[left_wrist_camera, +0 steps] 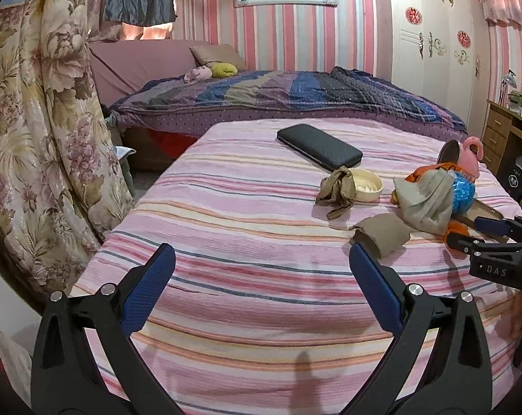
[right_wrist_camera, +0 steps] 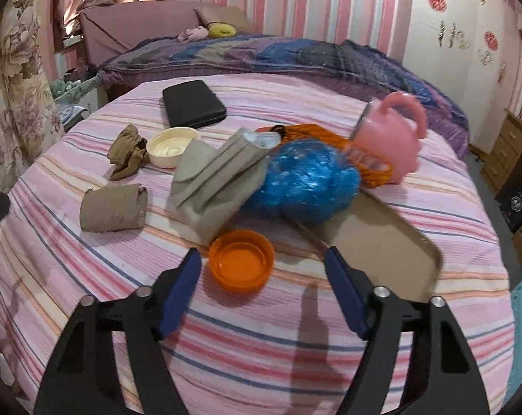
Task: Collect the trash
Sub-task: 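Return both tools over the bed, then grasp the orange bottle cap with the right tool while the left tool grasps the brown cardboard tube, then carry the cap and tube over the blue basket, then open the left tool to drop the tube while the right tool opens to drop the cap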
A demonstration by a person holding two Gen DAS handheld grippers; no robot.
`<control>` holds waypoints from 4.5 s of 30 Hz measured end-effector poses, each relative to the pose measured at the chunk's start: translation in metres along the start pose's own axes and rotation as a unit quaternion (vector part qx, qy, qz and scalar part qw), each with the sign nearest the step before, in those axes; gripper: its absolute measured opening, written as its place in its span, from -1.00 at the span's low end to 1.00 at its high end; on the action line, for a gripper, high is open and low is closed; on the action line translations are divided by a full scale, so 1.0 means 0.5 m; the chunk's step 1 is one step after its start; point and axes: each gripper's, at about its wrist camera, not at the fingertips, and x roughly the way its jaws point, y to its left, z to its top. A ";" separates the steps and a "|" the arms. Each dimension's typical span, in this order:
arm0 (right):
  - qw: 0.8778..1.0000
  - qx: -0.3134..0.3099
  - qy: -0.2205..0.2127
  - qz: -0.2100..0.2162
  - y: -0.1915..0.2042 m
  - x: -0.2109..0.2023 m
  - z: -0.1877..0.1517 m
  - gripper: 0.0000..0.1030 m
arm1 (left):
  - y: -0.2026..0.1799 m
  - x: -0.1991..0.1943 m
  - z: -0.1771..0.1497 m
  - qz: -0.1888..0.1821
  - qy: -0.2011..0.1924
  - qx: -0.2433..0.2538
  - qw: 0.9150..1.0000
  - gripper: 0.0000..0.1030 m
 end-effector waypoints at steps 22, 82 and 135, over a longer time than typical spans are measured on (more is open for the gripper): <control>0.998 0.002 -0.057 0.014 -0.130 -0.094 -0.030 -0.22 | -0.205 0.090 0.041 -0.036 0.073 -0.011 0.997 0.89; 0.973 0.097 -0.119 -0.172 -0.536 -0.398 -0.162 -0.22 | -0.497 -0.152 0.068 -0.180 -0.016 0.039 0.983 0.03; 0.943 0.215 -0.081 -0.239 -0.788 -0.384 -0.336 -0.22 | -0.916 -0.117 -0.002 -0.270 -0.024 0.165 0.948 0.87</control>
